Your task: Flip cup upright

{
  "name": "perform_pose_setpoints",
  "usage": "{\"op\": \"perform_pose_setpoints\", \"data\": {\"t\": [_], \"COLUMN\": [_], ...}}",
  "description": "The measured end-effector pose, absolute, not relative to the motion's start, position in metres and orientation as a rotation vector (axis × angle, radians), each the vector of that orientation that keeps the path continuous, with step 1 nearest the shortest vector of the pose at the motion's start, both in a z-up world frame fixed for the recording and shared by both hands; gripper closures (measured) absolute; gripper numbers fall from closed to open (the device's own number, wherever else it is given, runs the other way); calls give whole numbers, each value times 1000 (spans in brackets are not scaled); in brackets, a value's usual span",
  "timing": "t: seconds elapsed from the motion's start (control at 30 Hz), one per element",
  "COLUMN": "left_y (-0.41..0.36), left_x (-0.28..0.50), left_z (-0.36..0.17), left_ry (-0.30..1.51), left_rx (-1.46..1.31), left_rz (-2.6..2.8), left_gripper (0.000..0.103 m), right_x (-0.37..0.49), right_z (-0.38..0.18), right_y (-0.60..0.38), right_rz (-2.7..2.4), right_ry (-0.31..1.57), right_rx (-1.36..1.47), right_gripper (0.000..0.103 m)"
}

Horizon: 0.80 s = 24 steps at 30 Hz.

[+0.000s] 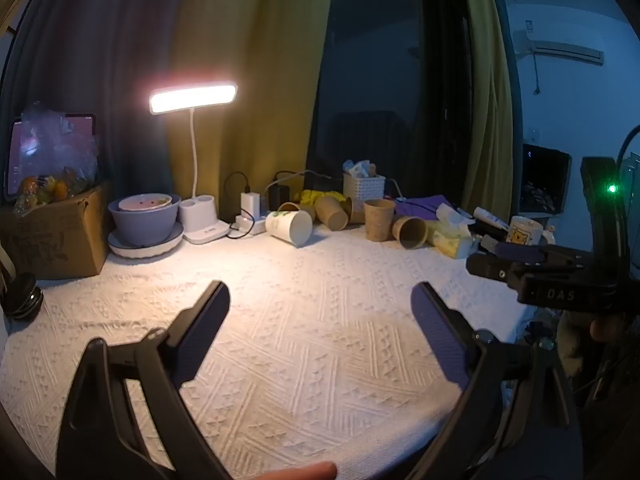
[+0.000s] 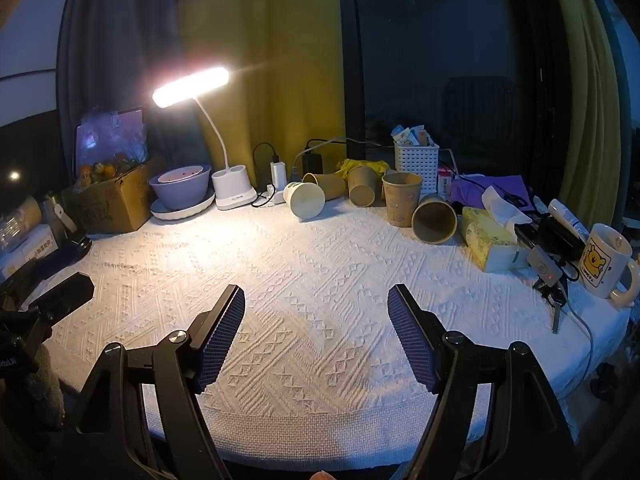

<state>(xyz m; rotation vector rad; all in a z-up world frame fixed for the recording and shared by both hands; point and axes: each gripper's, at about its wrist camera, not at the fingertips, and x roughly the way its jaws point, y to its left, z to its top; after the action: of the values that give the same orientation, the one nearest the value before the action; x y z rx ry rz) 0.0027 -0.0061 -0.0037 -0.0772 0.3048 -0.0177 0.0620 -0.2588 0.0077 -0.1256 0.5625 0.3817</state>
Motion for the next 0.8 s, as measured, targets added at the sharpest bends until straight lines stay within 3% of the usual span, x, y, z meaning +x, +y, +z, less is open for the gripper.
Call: {"op": "perform_pose_setpoints", "data": {"t": [0.8], "left_y": [-11], "left_x": [0], "left_z": [-4], "left_ry": [307], "left_rx": [-77], "left_rz": [-23], "left_gripper": [10], "right_x": [63], "right_z": [9], "right_y": [-259], "right_rz": [381], "right_ry": [568], "right_rx": [-125], "right_gripper": [27]}}
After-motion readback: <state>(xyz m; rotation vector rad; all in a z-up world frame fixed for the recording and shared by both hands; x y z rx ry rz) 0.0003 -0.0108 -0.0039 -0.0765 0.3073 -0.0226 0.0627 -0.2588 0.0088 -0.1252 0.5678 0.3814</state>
